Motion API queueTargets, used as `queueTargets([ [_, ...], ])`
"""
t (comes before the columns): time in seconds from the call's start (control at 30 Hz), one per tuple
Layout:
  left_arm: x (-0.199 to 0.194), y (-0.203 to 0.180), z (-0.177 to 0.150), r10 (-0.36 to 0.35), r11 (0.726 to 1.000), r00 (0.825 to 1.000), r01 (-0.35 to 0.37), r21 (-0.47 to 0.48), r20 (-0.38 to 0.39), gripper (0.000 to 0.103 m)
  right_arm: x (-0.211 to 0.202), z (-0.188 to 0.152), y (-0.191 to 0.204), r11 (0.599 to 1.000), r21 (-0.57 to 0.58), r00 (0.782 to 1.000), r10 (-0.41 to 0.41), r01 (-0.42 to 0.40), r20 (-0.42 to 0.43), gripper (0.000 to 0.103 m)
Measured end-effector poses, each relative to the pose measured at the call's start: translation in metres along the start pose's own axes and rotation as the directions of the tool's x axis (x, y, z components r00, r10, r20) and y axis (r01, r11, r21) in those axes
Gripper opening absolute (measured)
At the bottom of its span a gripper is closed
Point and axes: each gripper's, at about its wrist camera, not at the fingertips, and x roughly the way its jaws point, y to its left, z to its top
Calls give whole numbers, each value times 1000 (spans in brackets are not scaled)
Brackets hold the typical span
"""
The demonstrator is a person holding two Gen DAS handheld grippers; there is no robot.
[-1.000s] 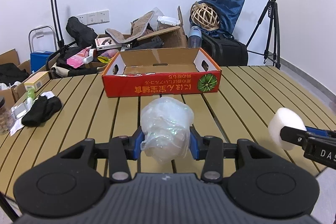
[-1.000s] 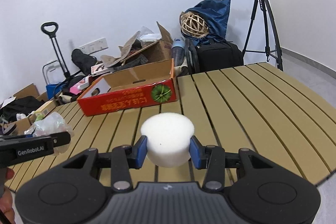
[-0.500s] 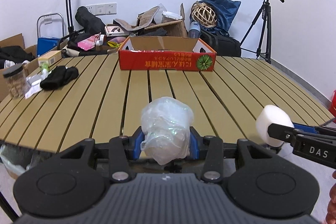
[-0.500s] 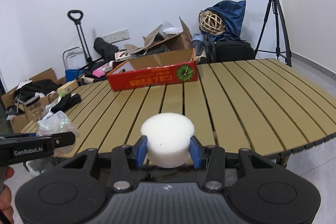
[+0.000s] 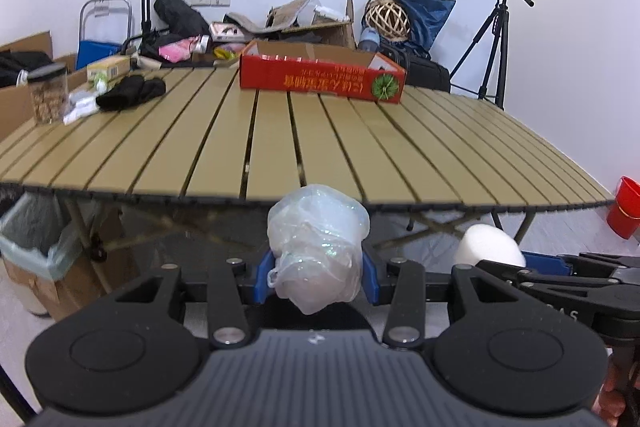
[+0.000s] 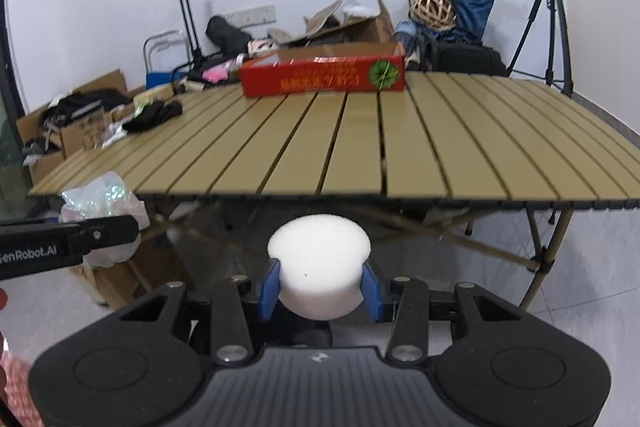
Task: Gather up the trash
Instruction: 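Carry the plastic bag in the left gripper while the right gripper carries the foam cylinder to the bin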
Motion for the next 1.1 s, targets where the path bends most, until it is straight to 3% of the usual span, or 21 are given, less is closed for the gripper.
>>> queueTargets([
  [0.6,3,27,-93,73,997,988,-73,10,-137,44,26,-78,33,996,-66,980,53,-66,-190,42],
  [1.1,40,55,-126,108,992,953,-122,-32,-283,44,78,-117,40,990,-27,930,120,-138,-349,42],
])
